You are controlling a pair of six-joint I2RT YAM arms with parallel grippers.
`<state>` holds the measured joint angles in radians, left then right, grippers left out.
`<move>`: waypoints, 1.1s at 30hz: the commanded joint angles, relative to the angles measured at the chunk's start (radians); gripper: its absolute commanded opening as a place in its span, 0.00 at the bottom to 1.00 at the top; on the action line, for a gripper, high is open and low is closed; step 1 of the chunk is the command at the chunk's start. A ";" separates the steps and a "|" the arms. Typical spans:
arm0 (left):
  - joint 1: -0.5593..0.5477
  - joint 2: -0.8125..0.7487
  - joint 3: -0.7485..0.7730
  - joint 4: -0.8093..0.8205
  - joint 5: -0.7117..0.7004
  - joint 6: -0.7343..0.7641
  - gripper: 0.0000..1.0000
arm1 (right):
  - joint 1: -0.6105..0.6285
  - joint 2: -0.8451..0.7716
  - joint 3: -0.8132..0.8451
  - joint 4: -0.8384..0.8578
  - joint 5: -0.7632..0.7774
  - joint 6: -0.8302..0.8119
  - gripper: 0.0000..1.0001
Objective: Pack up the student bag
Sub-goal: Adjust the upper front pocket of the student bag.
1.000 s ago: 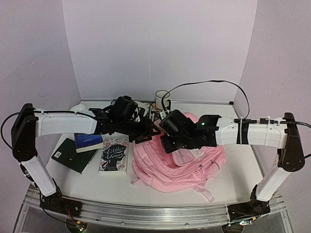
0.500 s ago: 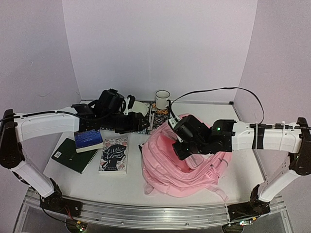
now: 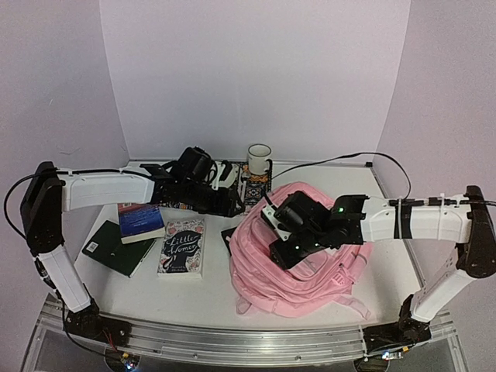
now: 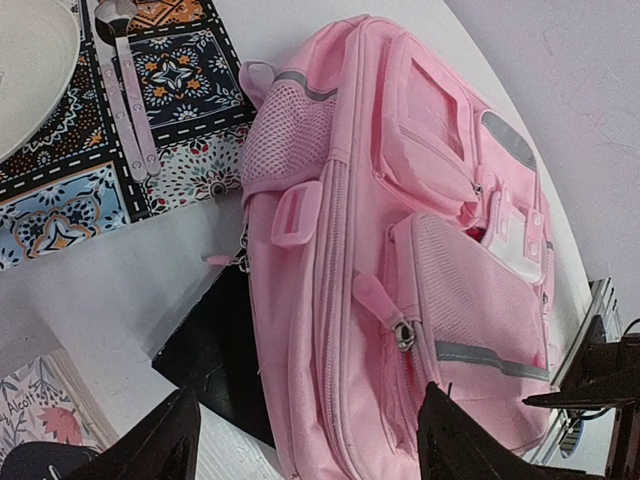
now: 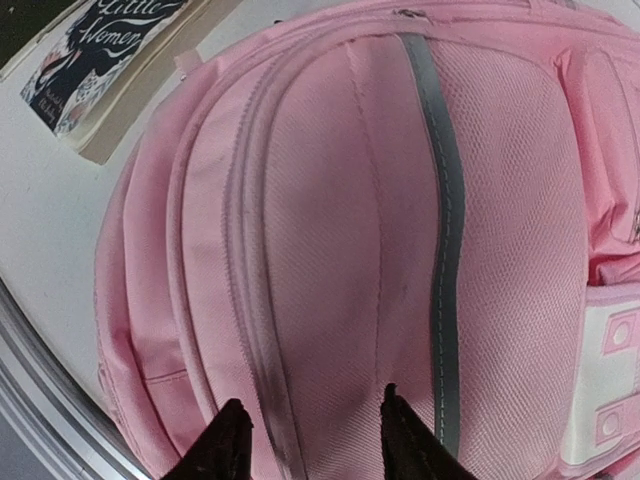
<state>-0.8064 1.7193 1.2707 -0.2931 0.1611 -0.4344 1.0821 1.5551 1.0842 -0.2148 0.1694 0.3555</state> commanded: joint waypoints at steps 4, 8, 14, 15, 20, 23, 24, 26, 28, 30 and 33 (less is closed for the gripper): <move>0.019 0.044 0.123 0.012 0.094 0.014 0.73 | -0.033 -0.028 0.101 -0.042 -0.061 0.003 0.55; 0.019 0.096 0.159 0.011 0.147 -0.005 0.65 | -0.088 -0.019 0.127 -0.039 -0.039 0.019 0.60; 0.019 0.162 0.196 0.010 0.207 -0.030 0.55 | -0.170 0.031 0.128 -0.002 0.008 0.043 0.61; 0.019 0.170 0.199 0.010 0.212 -0.032 0.54 | -0.175 0.040 0.126 0.004 0.012 0.044 0.62; 0.016 0.213 0.210 0.008 0.278 -0.049 0.50 | -0.195 0.083 0.090 0.042 0.043 0.064 0.64; 0.009 0.237 0.220 0.009 0.301 -0.060 0.46 | -0.200 0.098 0.064 0.073 0.055 0.069 0.64; 0.007 0.244 0.224 0.009 0.306 -0.063 0.45 | -0.200 0.105 0.058 0.082 0.055 0.069 0.64; 0.003 0.260 0.232 0.009 0.313 -0.068 0.42 | -0.201 0.120 0.049 0.098 0.045 0.067 0.64; -0.001 0.273 0.237 0.009 0.319 -0.076 0.41 | -0.201 0.138 0.039 0.118 0.018 0.064 0.65; -0.001 0.285 0.235 0.009 0.334 -0.087 0.40 | -0.200 0.158 0.029 0.131 0.000 0.063 0.65; -0.011 0.289 0.222 0.010 0.379 -0.108 0.37 | -0.202 0.188 0.010 0.134 0.031 0.068 0.65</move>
<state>-0.8005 1.9966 1.4605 -0.2956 0.4703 -0.5137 0.8851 1.7009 1.1248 -0.0851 0.1822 0.4136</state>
